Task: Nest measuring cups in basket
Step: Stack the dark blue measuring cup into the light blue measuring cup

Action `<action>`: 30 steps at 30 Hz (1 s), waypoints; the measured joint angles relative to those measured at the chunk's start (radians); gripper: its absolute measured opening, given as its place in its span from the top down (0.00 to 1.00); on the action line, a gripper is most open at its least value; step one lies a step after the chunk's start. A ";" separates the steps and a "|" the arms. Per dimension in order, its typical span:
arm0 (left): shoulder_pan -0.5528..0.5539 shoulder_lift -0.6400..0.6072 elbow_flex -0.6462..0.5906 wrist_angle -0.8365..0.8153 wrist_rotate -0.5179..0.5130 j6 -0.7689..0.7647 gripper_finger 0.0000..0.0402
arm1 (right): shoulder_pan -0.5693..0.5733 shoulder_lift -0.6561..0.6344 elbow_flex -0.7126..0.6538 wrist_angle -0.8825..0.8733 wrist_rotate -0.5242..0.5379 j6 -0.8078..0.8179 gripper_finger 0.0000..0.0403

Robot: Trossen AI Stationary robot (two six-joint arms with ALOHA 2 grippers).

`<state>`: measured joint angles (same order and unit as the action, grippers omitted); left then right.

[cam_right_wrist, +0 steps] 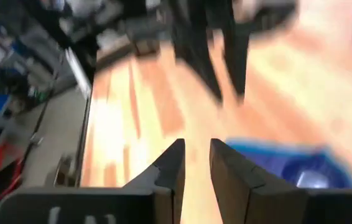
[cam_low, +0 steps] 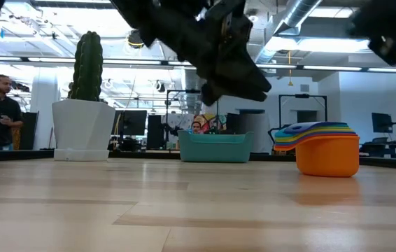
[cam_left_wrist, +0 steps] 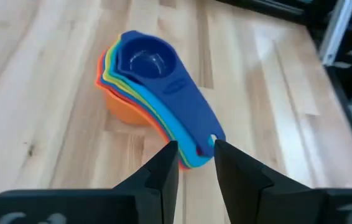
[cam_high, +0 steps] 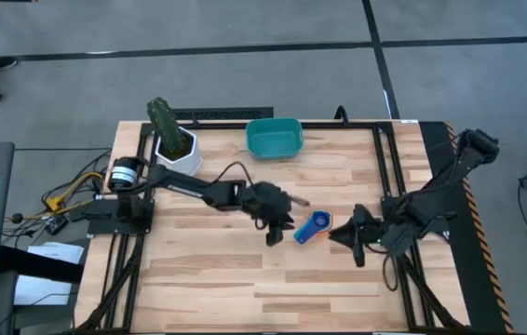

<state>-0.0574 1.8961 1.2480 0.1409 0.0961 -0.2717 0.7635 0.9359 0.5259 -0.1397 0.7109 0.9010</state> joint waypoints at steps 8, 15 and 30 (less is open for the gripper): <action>-0.062 0.000 -0.014 -0.007 -0.265 0.026 0.77 | 0.023 0.236 0.000 -0.035 -0.157 0.342 0.83; -0.031 0.024 -0.051 0.023 -0.276 0.035 0.77 | -0.034 0.441 0.000 0.000 -0.177 0.520 0.84; -0.050 0.119 -0.057 0.125 -0.217 -0.036 0.77 | -0.230 0.533 0.099 0.069 -0.187 0.330 0.84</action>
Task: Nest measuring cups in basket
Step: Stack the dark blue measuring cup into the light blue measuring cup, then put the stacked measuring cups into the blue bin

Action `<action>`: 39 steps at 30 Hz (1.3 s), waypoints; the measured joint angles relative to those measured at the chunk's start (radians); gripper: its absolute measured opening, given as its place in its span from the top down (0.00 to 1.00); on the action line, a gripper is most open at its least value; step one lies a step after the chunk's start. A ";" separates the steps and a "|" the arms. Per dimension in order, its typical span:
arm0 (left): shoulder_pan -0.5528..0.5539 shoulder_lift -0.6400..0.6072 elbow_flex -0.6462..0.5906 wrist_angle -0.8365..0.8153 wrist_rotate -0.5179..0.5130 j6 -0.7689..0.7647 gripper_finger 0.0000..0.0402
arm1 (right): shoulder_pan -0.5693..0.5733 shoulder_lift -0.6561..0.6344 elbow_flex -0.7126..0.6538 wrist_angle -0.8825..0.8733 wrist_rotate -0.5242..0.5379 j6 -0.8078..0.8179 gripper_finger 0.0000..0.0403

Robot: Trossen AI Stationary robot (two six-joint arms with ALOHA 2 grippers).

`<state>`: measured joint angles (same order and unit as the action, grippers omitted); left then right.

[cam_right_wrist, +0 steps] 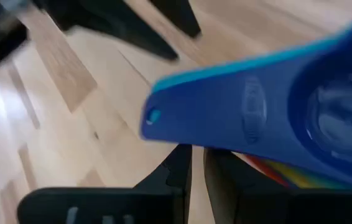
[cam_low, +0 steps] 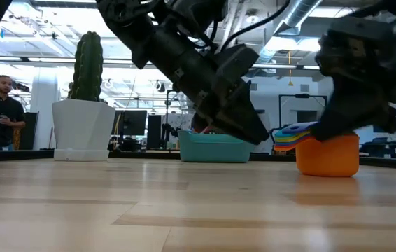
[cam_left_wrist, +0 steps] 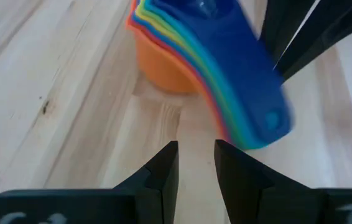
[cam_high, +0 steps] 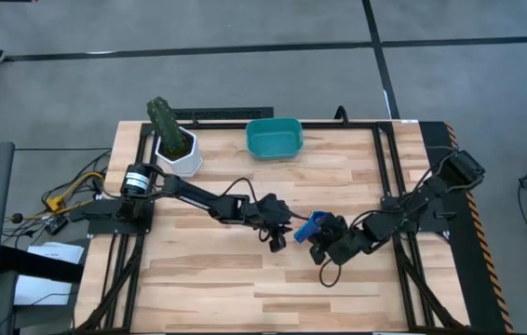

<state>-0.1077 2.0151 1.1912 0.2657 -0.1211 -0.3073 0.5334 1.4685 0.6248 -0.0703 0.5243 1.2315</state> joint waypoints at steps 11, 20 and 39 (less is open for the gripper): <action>-0.013 0.000 0.000 0.014 0.001 -0.012 0.77 | -0.027 0.000 0.024 -0.001 -0.001 -0.054 0.84; -0.039 -0.021 0.000 0.000 -0.046 -0.052 0.77 | 0.076 -0.026 0.024 -0.017 0.048 0.028 0.84; -0.029 -0.226 0.000 -0.335 -0.296 0.037 0.72 | 0.227 -0.274 0.023 -0.532 0.127 0.395 0.68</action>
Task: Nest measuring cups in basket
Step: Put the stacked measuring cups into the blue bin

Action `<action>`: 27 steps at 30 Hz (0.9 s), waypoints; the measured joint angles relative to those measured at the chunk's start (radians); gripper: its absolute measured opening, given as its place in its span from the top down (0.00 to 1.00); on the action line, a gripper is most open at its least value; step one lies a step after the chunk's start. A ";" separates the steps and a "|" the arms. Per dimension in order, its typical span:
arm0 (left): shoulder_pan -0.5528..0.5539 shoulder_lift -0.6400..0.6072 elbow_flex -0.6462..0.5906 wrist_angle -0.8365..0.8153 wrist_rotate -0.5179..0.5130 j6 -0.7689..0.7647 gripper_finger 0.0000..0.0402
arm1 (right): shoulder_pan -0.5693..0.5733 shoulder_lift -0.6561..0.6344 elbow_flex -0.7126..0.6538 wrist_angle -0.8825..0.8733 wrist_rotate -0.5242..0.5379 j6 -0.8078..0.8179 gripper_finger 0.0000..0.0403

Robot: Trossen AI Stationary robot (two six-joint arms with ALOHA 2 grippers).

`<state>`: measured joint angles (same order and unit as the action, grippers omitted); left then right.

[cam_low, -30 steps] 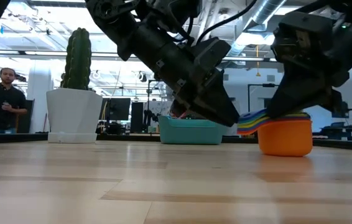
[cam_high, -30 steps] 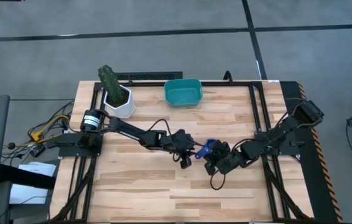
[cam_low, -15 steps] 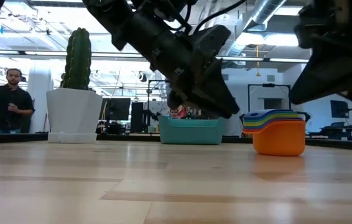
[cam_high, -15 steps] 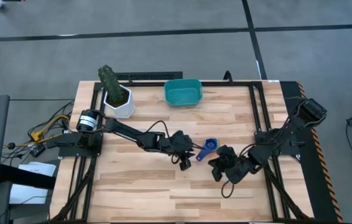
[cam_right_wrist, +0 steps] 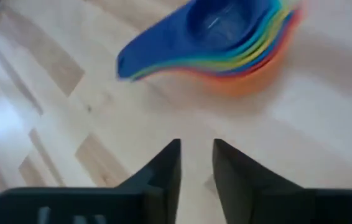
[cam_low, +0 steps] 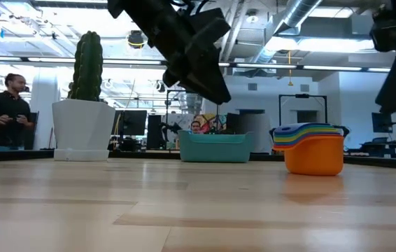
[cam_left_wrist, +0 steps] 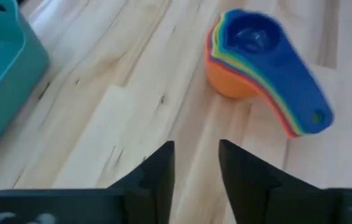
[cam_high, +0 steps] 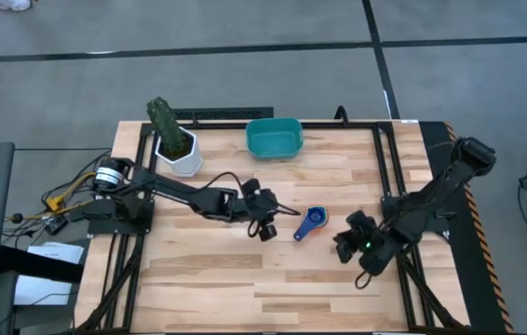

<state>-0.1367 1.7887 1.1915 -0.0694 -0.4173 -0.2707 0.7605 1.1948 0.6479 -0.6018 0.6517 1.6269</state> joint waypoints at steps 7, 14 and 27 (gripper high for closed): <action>0.035 0.032 0.005 0.139 0.070 -0.059 0.50 | -0.121 -0.297 0.031 -0.287 -0.008 -0.059 0.45; -0.001 0.032 0.086 0.053 0.225 -0.090 0.24 | -0.254 -0.533 0.142 -0.436 -0.034 -0.114 0.35; -0.053 0.229 0.318 0.006 0.027 -0.248 0.11 | -0.441 -0.639 0.168 -0.450 -0.093 -0.424 0.35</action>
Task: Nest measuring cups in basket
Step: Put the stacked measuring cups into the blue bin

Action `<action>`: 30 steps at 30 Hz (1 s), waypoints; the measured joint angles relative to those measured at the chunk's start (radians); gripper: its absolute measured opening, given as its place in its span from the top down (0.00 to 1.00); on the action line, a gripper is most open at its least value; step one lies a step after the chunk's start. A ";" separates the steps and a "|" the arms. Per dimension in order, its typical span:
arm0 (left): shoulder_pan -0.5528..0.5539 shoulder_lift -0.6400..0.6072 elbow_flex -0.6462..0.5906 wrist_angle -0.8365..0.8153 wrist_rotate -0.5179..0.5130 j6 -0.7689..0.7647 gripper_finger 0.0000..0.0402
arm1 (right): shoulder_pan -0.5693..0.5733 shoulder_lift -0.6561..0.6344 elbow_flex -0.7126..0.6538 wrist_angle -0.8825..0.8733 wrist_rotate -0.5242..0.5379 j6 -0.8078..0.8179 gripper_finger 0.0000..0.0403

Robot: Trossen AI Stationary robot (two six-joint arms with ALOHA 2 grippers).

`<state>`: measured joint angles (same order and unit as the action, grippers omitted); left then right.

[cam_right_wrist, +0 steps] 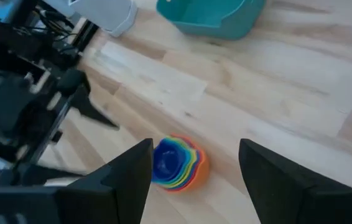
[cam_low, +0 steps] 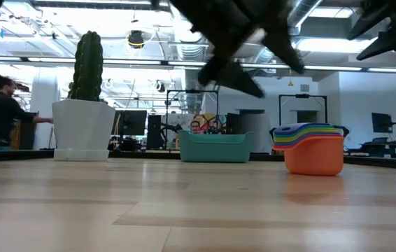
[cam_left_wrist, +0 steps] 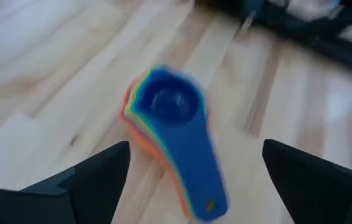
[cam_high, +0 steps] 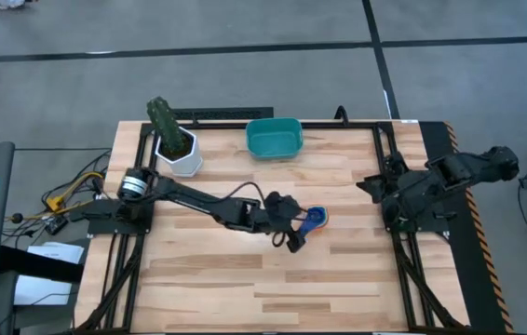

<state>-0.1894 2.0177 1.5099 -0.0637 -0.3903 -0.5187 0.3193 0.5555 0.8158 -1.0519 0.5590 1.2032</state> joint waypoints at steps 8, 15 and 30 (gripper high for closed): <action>0.002 0.130 0.188 -0.258 -0.045 -0.041 0.11 | -0.015 0.011 -0.001 -0.019 -0.017 -0.034 0.35; -0.002 0.161 0.198 -0.242 -0.038 -0.078 0.11 | -0.012 0.014 -0.001 -0.016 -0.038 -0.031 0.35; -0.012 0.215 0.195 -0.217 -0.055 -0.070 0.11 | -0.012 0.013 -0.001 -0.017 -0.097 -0.027 0.35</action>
<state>-0.2017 2.2327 1.7054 -0.2807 -0.4453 -0.5883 0.3077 0.5686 0.8150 -1.0687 0.4619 1.1759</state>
